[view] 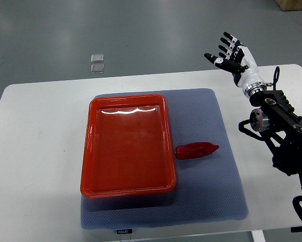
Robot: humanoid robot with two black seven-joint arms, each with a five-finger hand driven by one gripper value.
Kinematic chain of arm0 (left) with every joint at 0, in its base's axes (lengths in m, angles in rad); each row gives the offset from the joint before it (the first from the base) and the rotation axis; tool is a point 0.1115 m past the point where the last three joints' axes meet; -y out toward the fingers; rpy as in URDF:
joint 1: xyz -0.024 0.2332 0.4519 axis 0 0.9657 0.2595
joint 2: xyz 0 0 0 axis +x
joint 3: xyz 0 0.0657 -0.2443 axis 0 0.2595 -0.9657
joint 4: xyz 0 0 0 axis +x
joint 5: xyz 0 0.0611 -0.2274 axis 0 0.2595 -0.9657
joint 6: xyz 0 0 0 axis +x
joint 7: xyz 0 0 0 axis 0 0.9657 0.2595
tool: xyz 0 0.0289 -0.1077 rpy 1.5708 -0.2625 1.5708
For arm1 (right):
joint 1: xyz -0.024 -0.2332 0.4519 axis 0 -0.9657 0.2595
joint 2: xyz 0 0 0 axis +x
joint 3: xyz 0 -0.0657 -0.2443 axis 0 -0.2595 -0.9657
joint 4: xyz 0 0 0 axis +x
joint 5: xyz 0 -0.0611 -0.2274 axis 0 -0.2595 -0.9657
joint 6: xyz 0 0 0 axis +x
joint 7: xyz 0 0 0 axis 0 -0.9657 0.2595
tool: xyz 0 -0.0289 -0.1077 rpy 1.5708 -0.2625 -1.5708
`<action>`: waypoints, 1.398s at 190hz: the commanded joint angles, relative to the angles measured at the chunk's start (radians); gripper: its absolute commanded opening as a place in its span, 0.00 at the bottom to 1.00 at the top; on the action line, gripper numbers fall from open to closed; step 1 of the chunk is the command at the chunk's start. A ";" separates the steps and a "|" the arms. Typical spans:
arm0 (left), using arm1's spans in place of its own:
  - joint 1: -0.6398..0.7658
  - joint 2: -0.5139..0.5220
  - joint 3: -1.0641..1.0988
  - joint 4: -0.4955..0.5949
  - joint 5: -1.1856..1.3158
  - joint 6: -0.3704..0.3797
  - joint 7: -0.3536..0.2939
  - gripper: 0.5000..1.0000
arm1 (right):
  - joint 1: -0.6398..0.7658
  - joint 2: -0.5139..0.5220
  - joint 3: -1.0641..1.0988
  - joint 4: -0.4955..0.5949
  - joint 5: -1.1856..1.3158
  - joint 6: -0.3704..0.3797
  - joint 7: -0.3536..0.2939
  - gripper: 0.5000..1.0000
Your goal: Place red pepper on red tray
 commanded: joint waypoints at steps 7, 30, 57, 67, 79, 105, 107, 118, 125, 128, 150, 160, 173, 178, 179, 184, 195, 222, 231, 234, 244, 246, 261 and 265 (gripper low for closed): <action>0.000 0.000 0.000 0.000 0.000 0.001 0.000 1.00 | 0.003 -0.011 0.001 -0.001 0.000 -0.005 0.002 0.84; 0.000 0.000 0.000 0.000 0.000 0.001 0.000 1.00 | 0.004 -0.013 0.003 0.000 0.000 -0.008 0.002 0.84; 0.000 0.000 0.000 0.000 0.000 0.000 0.000 1.00 | 0.004 -0.037 0.003 0.000 0.000 -0.002 0.002 0.84; 0.000 0.000 0.000 0.000 0.000 0.000 0.000 1.00 | 0.004 -0.043 0.004 0.000 0.000 -0.002 0.002 0.84; 0.000 0.000 0.000 0.000 0.000 0.000 0.000 1.00 | 0.006 -0.045 0.003 0.000 0.000 -0.005 0.002 0.84; 0.002 0.000 0.000 0.000 0.000 0.000 0.000 1.00 | 0.018 -0.069 -0.019 0.000 0.000 0.000 0.000 0.84; 0.002 0.000 0.000 0.000 0.000 0.000 0.000 1.00 | 0.018 -0.069 -0.019 0.000 0.000 0.000 0.000 0.84; 0.000 0.000 0.000 0.000 0.000 0.000 0.000 1.00 | 0.023 -0.083 -0.031 0.002 -0.002 0.009 0.000 0.84; 0.000 0.000 0.000 0.000 0.000 0.000 0.000 1.00 | 0.024 -0.096 -0.045 0.003 -0.003 0.024 -0.002 0.84; 0.000 0.000 0.000 0.000 0.000 0.001 0.000 1.00 | 0.027 -0.105 -0.057 0.006 -0.003 0.038 -0.002 0.84; 0.000 0.000 0.000 0.000 0.000 0.001 0.000 1.00 | 0.072 -0.161 -0.138 0.019 -0.014 0.135 -0.002 0.83; 0.000 0.000 0.000 0.000 0.000 0.000 0.000 1.00 | 0.093 -0.195 -0.186 0.033 -0.015 0.161 -0.002 0.83; 0.000 0.000 0.000 0.000 0.000 0.000 0.000 1.00 | 0.125 -0.243 -0.253 0.068 -0.020 0.179 -0.002 0.83; 0.000 0.000 0.000 0.000 0.000 0.001 0.000 1.00 | 0.135 -0.257 -0.277 0.079 -0.020 0.185 -0.002 0.83; 0.000 0.000 0.000 0.000 0.000 0.000 0.000 1.00 | 0.139 -0.261 -0.287 0.085 -0.021 0.188 -0.002 0.83; 0.000 0.000 0.000 0.000 0.000 0.000 0.000 1.00 | 0.145 -0.275 -0.310 0.095 -0.028 0.196 -0.002 0.83; 0.000 0.000 0.000 0.000 0.000 0.000 0.000 1.00 | 0.174 -0.310 -0.376 0.134 -0.054 0.224 -0.002 0.83; 0.000 0.000 0.000 0.000 0.000 0.000 0.000 1.00 | 0.220 -0.370 -0.481 0.215 -0.192 0.276 -0.003 0.83; 0.000 0.000 0.000 0.000 0.000 0.000 0.000 1.00 | 0.231 -0.382 -0.510 0.238 -0.256 0.281 -0.003 0.83; 0.000 0.000 0.000 0.000 0.000 0.001 0.000 1.00 | 0.237 -0.387 -0.526 0.247 -0.293 0.282 -0.003 0.83; 0.000 0.000 0.000 0.000 0.000 0.000 0.000 1.00 | 0.256 -0.396 -0.566 0.267 -0.383 0.282 -0.002 0.83; 0.000 0.000 0.000 0.000 0.000 0.000 0.000 1.00 | 0.260 -0.396 -0.574 0.272 -0.397 0.282 -0.002 0.83; 0.000 0.000 0.000 0.000 0.000 0.000 0.000 1.00 | 0.282 -0.408 -0.640 0.306 -0.497 0.284 -0.002 0.83; 0.000 0.000 0.000 0.000 0.000 0.000 0.000 1.00 | 0.286 -0.413 -0.657 0.316 -0.518 0.284 -0.002 0.83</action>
